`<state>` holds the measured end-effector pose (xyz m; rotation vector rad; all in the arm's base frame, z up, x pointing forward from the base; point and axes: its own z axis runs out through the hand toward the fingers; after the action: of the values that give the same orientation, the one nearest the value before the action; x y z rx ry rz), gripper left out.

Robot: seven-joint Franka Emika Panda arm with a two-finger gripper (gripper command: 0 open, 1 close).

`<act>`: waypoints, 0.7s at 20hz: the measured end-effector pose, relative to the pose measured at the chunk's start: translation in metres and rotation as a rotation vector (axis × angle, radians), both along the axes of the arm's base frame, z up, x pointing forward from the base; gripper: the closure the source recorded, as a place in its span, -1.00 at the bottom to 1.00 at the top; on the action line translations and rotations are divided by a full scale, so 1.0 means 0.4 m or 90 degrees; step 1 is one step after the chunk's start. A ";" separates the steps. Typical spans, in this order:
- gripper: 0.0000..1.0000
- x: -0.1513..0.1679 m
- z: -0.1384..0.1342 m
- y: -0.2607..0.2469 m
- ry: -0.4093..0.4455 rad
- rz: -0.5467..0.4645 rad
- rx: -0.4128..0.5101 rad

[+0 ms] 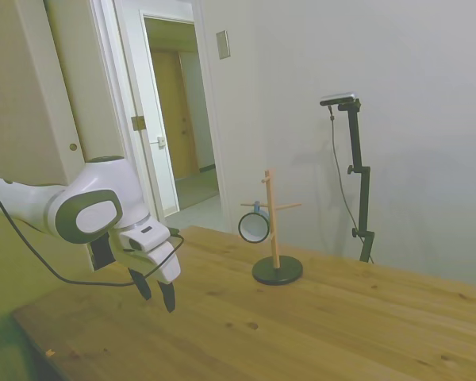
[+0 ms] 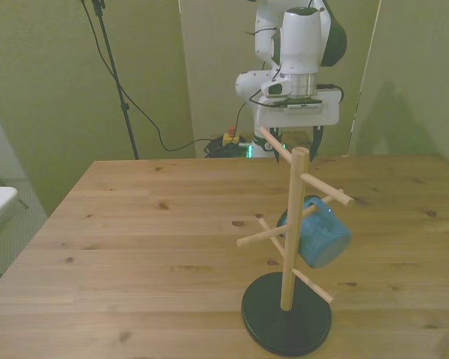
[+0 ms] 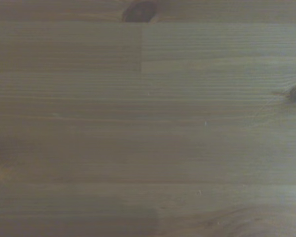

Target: Unload the mug

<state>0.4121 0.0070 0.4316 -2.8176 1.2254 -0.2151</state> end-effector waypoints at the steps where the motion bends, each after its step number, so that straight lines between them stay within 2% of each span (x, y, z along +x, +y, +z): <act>1: -1.00 0.000 -0.001 0.000 0.001 0.001 0.000; 6: -1.00 0.027 0.018 -0.019 -0.050 -0.006 0.002; 14: -1.00 0.127 0.047 -0.075 -0.192 -0.034 0.002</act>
<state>0.4631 -0.0230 0.4504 -2.6254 1.2274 -0.6145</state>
